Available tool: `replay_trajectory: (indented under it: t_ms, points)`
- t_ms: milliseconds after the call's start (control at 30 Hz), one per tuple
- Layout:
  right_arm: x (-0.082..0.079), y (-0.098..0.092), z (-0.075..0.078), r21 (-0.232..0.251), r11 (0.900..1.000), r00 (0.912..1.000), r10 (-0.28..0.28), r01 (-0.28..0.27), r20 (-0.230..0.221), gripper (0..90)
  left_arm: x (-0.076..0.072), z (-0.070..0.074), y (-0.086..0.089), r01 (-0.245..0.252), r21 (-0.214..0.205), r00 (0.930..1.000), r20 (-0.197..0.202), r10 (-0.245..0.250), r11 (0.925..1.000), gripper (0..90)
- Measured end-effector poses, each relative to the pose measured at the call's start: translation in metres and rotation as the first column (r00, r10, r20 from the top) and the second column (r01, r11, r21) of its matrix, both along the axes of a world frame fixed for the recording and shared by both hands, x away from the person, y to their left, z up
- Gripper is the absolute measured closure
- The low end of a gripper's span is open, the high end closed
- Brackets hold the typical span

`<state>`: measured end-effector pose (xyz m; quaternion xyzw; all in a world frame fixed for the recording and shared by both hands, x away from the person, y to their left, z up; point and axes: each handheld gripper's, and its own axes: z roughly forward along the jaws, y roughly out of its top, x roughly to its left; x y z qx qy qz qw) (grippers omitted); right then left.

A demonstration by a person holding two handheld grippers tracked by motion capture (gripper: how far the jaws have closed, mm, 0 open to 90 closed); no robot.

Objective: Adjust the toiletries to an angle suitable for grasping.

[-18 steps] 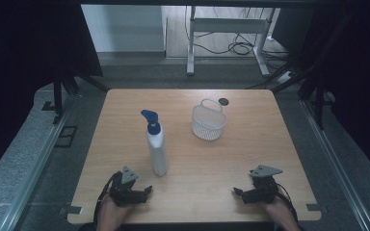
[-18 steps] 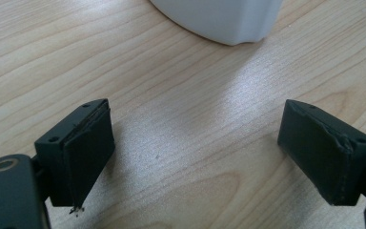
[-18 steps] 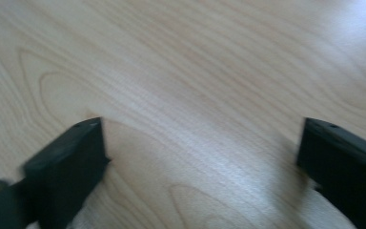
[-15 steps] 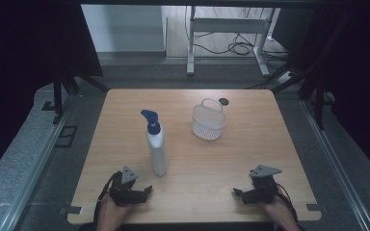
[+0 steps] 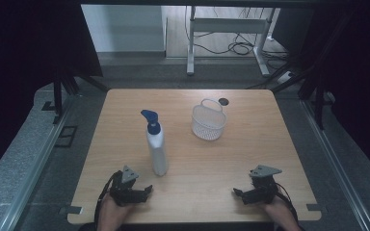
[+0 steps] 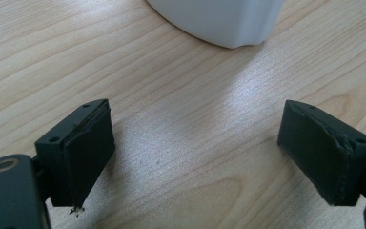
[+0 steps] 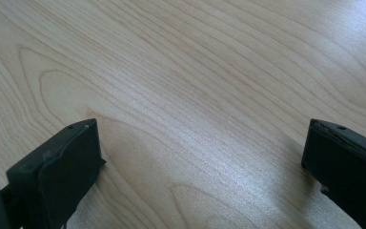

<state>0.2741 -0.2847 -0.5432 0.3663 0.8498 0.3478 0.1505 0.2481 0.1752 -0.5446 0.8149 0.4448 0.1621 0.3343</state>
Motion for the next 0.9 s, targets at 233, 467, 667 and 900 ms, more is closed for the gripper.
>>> replay_trajectory:
  t_ms: [233, 467, 667, 900]
  points:
    - [0.0000, 0.0000, 0.0000, 0.000, 1.0000, 1.0000, 0.000, 0.000, 0.000, 0.0, 0.0005, 0.0000, -0.0001, 0.001, 0.001, 1.0000, 0.001, -0.001, 1.0000, 11.4]
    - [0.0000, 0.0000, 0.0000, 0.000, 1.0000, 1.0000, 0.000, 0.000, 0.000, 0.0, 0.0006, 0.0000, -0.0002, 0.000, 0.000, 1.0000, 0.001, 0.000, 1.0000, 11.4]
    - [0.0000, 0.0000, 0.0000, 0.000, 1.0000, 1.0000, 0.000, 0.000, 0.000, 0.0, 0.0008, 0.0003, -0.0002, -0.001, 0.000, 1.0000, -0.001, 0.001, 1.0000, 11.9]
    - [0.0000, 0.0000, 0.0000, 0.000, 1.0000, 1.0000, 0.000, 0.000, 0.000, 0.0, 0.0023, 0.0031, 0.0009, -0.004, 0.008, 0.9999, -0.015, 0.004, 1.0000, 17.0]
